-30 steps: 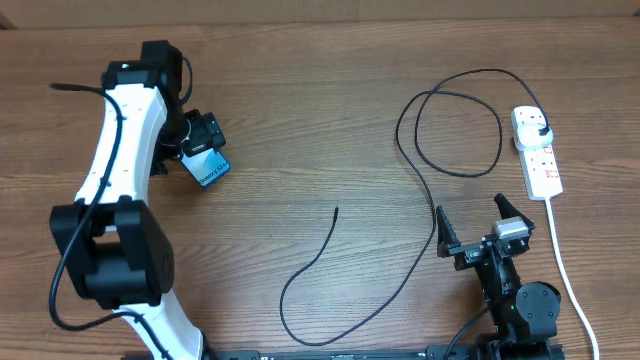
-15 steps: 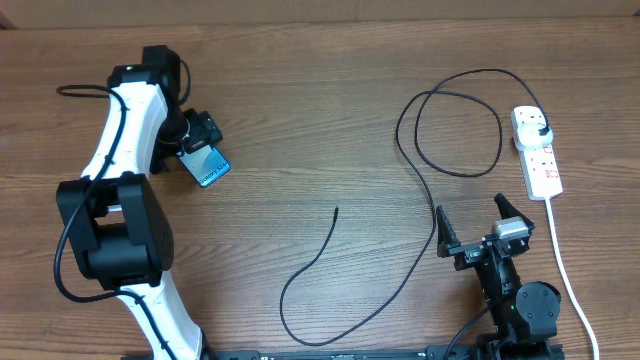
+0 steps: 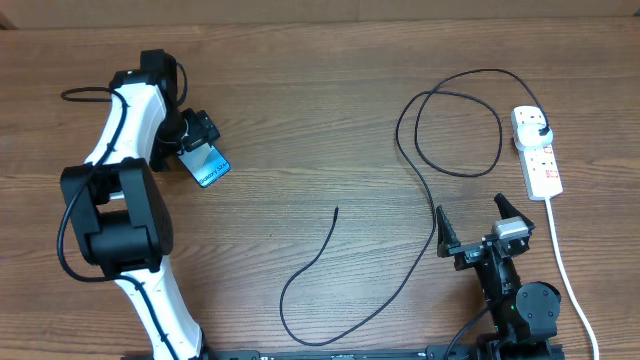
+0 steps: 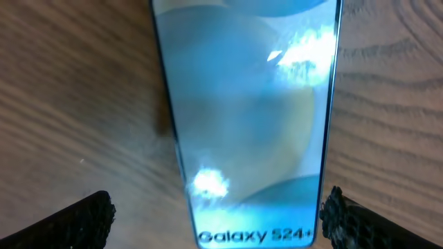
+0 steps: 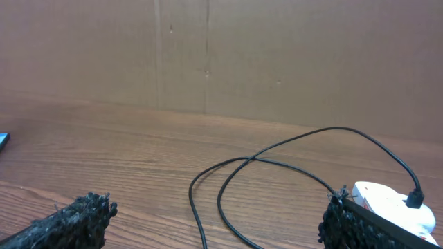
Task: Plug charger to phone and switch on socket
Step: 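Lower the left gripper onto the phone and align with it, then close the left gripper on the phone's long edges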
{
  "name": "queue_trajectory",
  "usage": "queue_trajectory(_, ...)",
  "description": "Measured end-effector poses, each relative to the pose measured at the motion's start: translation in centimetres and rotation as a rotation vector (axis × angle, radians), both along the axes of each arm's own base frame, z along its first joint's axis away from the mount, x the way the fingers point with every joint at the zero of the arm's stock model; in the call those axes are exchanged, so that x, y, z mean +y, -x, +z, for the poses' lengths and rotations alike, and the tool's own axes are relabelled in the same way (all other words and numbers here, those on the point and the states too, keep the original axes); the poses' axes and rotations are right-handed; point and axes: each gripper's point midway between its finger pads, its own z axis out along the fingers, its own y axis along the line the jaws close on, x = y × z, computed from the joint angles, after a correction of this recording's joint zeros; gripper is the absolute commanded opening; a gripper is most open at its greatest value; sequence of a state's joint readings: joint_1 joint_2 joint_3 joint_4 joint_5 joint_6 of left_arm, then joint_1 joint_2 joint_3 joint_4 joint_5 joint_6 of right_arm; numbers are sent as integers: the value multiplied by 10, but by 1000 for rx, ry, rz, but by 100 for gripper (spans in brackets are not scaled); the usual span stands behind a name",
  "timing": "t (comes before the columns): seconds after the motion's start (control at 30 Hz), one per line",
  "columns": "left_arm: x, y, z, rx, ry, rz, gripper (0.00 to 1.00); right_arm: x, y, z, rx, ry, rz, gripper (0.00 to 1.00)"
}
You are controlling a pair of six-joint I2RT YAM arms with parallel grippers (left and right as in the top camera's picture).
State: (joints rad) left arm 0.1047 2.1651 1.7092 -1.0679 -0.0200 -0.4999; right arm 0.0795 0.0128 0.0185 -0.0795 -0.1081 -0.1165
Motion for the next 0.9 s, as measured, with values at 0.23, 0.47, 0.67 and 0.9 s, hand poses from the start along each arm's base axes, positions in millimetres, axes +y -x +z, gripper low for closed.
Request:
queue_trajectory(0.23,0,-10,-7,-31,7,25,99,0,0,0,-1,0,-1,100)
queue_trajectory(0.47,0,-18,-6,-64,10,59,100,0,0,0,0,0,-1,100)
queue_trajectory(0.67,0,-18,-6,-63,12,77,99,0,0,0,0,0,0,100)
queue_trajectory(0.9,-1,-14,-6,-47,14,101,100,0,0,0,0,0,0,100)
